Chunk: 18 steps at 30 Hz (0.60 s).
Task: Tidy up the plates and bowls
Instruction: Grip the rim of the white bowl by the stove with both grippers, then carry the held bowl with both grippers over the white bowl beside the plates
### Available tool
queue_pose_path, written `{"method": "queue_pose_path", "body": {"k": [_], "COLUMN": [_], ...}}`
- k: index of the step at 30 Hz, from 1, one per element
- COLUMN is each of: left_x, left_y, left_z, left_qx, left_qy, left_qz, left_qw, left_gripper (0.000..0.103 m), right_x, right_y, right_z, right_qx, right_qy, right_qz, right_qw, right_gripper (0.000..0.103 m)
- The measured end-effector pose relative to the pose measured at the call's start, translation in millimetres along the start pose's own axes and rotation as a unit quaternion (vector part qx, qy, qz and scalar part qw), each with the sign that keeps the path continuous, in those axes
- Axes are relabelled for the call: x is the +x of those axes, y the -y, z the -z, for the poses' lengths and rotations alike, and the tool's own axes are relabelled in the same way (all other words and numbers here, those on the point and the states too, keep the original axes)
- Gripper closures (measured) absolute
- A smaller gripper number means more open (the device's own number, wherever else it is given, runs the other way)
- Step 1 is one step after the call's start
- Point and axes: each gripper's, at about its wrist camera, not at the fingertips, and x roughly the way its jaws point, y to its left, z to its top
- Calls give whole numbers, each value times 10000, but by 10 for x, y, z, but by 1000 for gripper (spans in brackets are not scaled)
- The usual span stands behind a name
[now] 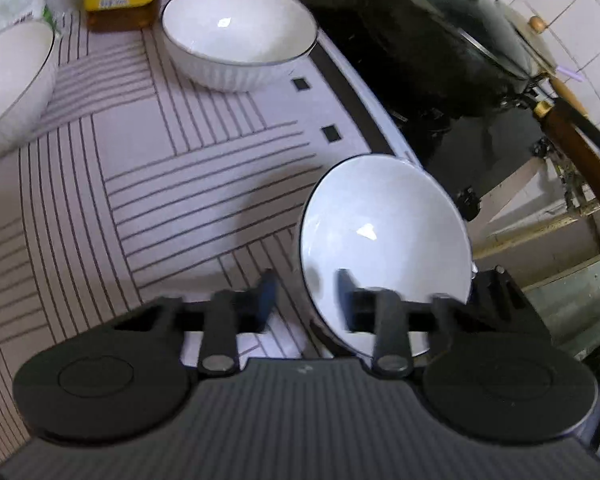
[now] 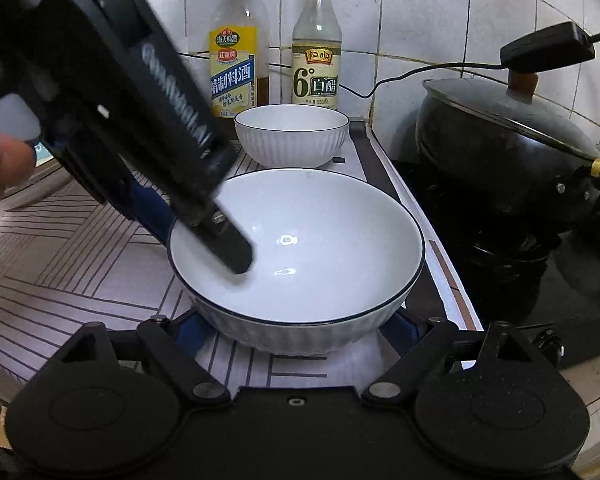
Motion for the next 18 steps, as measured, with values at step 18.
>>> {"method": "queue_pose_path", "body": {"k": [18], "left_x": [-661], "left_y": [-227], "left_z": [263], "left_qx": [235], "left_qy": [298], "left_qz": [-634], "left_qw": [9973], "left_gripper": [88], "right_x": [-253], "right_y": [-444], "right_z": [-314], "right_qx": [-615], "right_qy": [250], "right_qz": [-611], "right_qw": [9959], "right_gripper": [15]}}
